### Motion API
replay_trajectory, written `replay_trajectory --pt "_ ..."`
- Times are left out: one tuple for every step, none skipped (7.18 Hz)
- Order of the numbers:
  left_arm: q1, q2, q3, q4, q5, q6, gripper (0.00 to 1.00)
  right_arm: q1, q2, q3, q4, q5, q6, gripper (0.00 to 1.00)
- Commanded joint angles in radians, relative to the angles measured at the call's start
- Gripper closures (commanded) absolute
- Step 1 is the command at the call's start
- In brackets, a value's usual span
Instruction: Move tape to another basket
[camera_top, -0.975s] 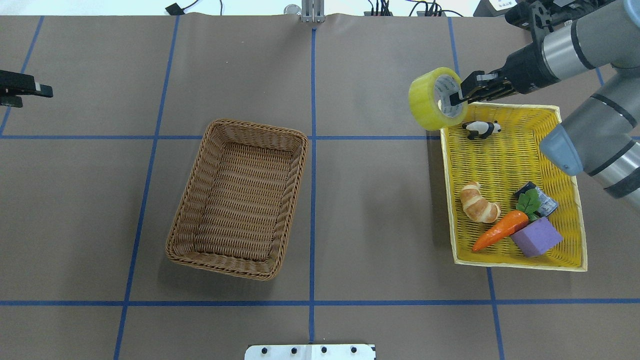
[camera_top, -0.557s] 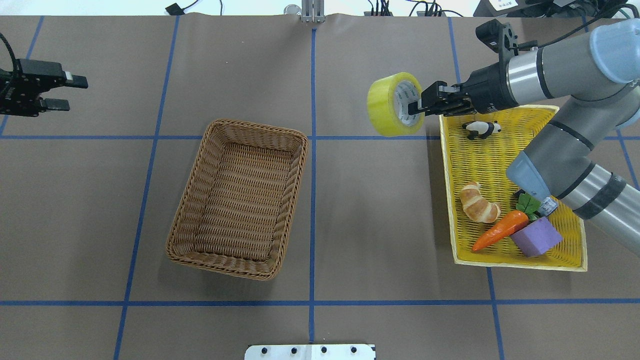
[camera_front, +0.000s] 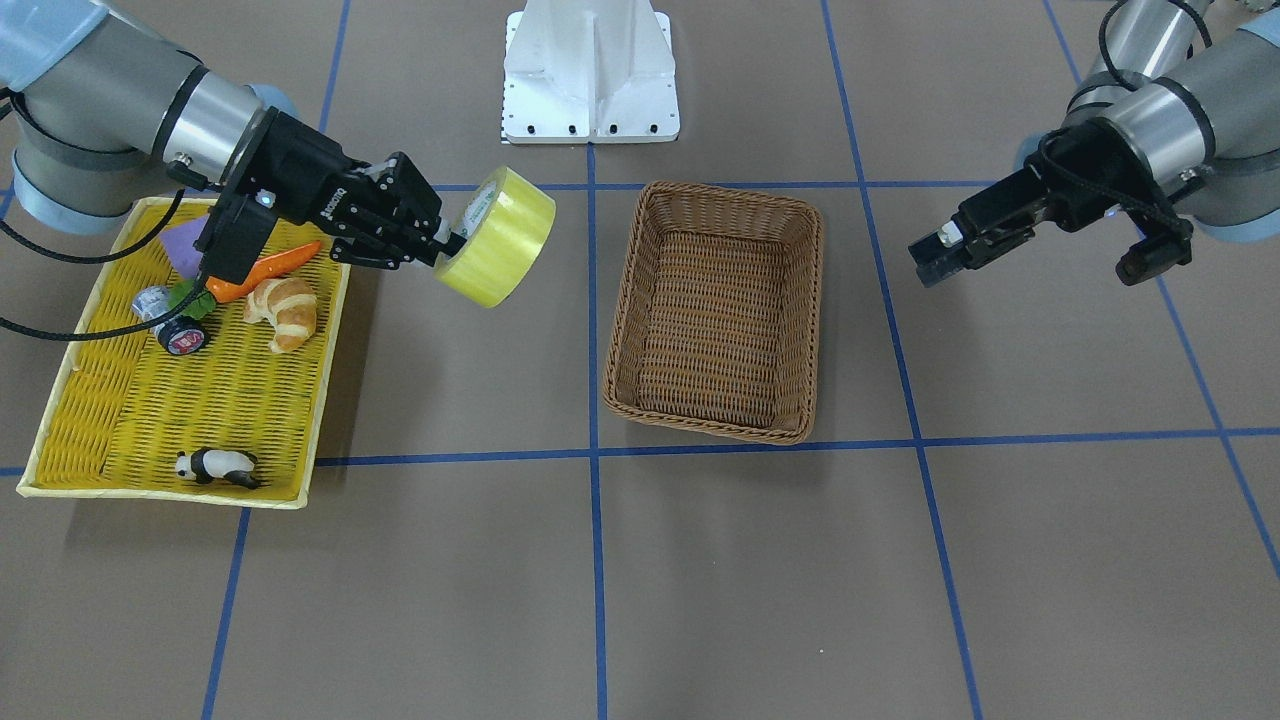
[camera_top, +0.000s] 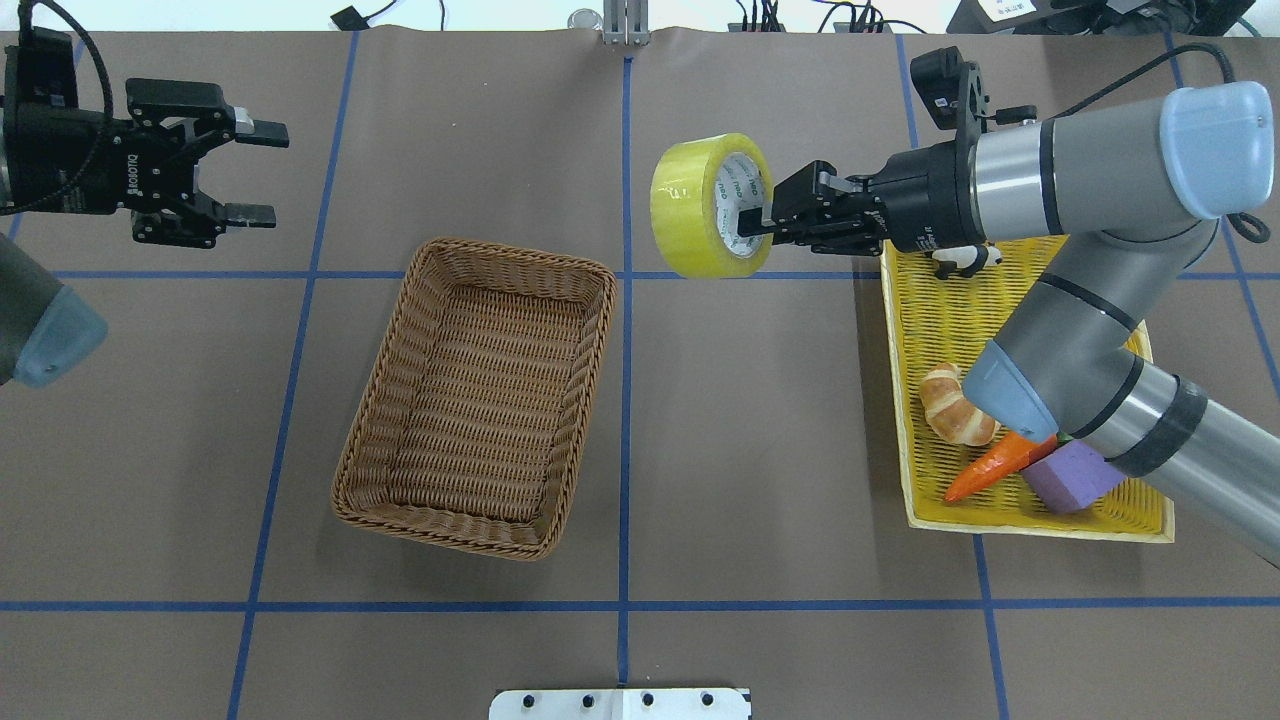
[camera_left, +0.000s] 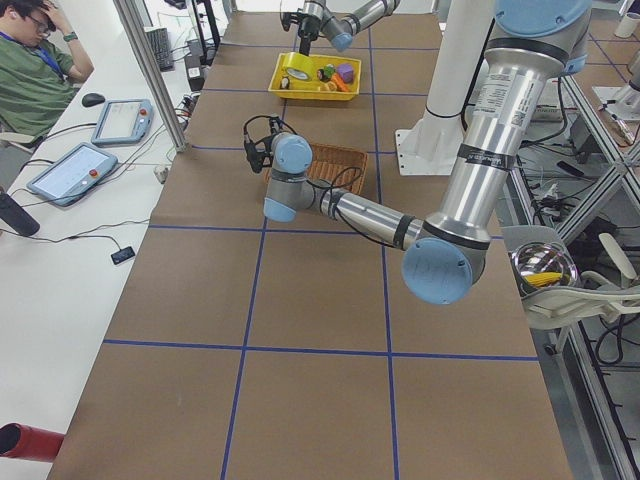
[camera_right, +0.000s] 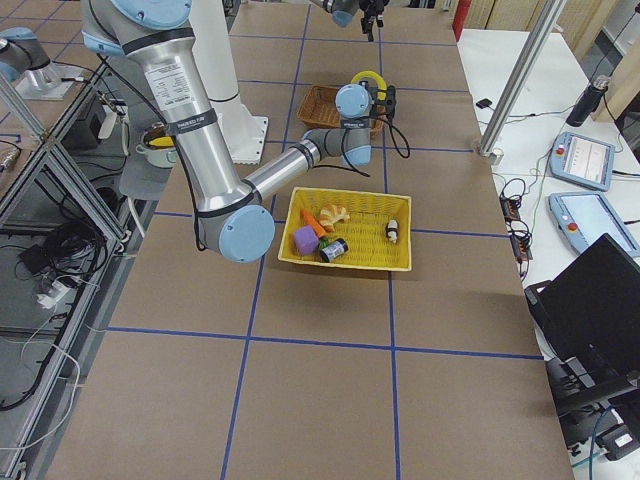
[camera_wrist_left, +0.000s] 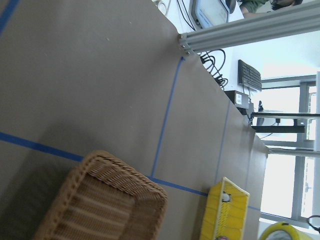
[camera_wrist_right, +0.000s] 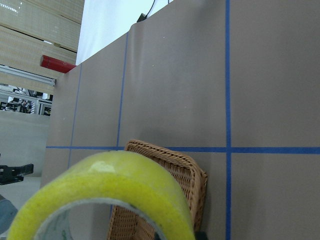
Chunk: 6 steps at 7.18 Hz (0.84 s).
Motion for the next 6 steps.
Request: replay_trajectory --pt "0.108 -0.021 0.001 -0.186 0.112 -0.047 0.02 -0.078 0.004 0.002 0.153 -0.103 0.106 1.00" --pt "0.214 -0.023 0.003 -0.304 0.236 -0.047 0.02 -0.115 0.004 0.002 0.179 -0.141 0.106 1.00" --pt "0.277 -0.030 -0.015 -0.345 0.342 -0.052 0.02 -0.134 0.005 0.008 0.188 -0.155 0.108 1.00" --pt "0.304 -0.061 -0.026 -0.349 0.369 -0.070 0.02 -0.140 0.005 0.025 0.192 -0.154 0.109 1.00" --pt "0.305 -0.098 -0.028 -0.352 0.390 -0.146 0.02 -0.163 0.005 0.021 0.240 -0.159 0.115 1.00" --pt "0.305 -0.121 -0.028 -0.350 0.400 -0.162 0.02 -0.168 0.005 0.024 0.248 -0.159 0.115 1.00"
